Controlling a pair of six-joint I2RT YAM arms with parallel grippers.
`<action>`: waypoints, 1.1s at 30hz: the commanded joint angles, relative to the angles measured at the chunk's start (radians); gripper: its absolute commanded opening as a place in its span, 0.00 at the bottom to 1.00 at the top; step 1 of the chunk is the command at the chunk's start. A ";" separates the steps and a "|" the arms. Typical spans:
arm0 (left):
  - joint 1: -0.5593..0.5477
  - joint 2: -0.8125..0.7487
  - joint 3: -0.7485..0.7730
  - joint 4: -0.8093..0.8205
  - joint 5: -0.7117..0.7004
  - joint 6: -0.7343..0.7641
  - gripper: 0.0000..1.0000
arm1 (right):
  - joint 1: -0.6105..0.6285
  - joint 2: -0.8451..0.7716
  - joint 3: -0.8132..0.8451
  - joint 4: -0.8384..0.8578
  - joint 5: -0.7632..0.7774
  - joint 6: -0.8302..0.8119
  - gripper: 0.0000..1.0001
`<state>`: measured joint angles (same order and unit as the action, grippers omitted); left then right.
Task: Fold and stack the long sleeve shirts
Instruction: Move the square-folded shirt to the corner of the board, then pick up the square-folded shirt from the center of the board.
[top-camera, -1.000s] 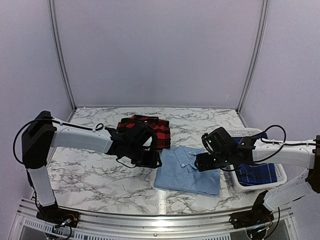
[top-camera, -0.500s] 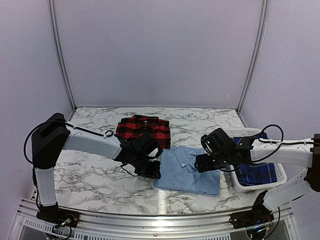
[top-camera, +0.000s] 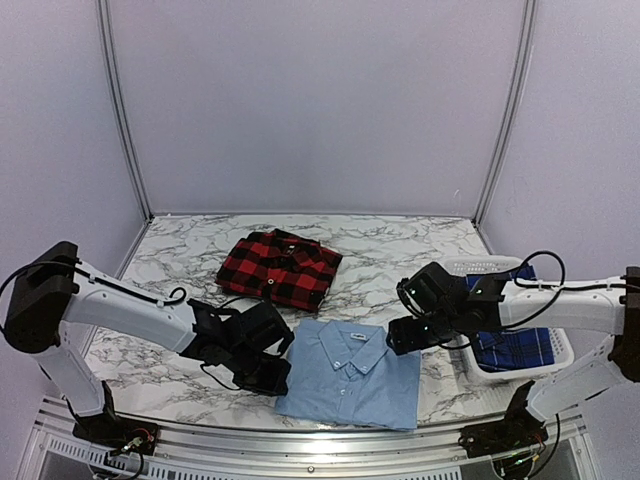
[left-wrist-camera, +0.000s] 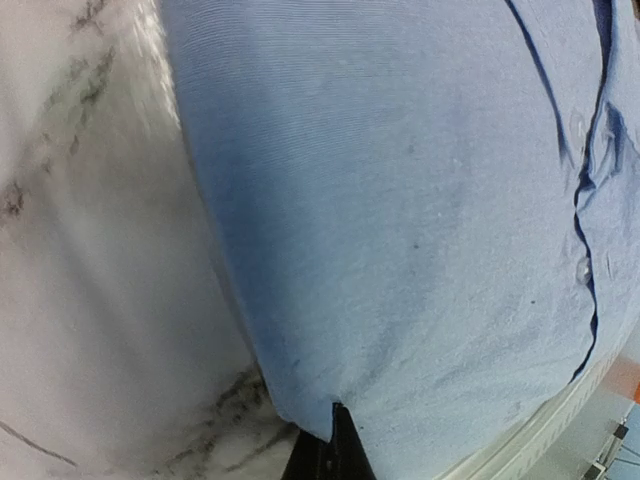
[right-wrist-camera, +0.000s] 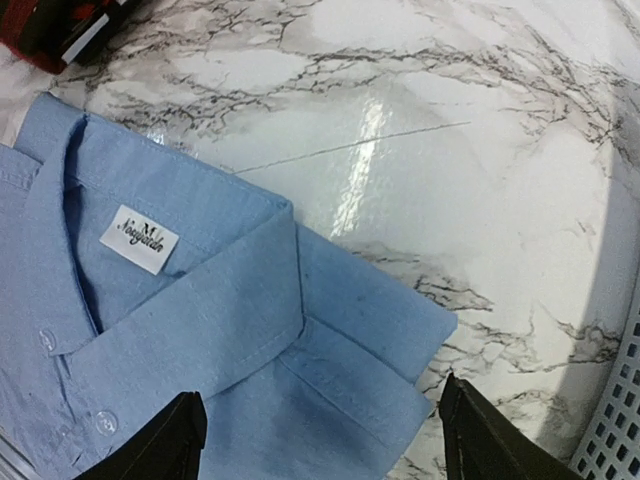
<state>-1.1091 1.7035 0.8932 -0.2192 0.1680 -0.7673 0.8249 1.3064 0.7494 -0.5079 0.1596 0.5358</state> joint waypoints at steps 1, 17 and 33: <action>-0.064 -0.040 -0.038 -0.079 -0.032 -0.077 0.06 | 0.070 0.004 0.005 -0.083 -0.020 0.054 0.76; 0.053 -0.029 0.086 -0.110 -0.099 0.015 0.49 | 0.085 -0.076 -0.177 -0.022 -0.120 0.235 0.69; 0.057 0.163 0.132 0.000 0.018 0.007 0.34 | 0.063 -0.049 -0.265 0.172 -0.261 0.263 0.25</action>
<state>-1.0405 1.8080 1.0332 -0.2142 0.1375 -0.7460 0.8764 1.2392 0.5068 -0.3599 -0.0376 0.7799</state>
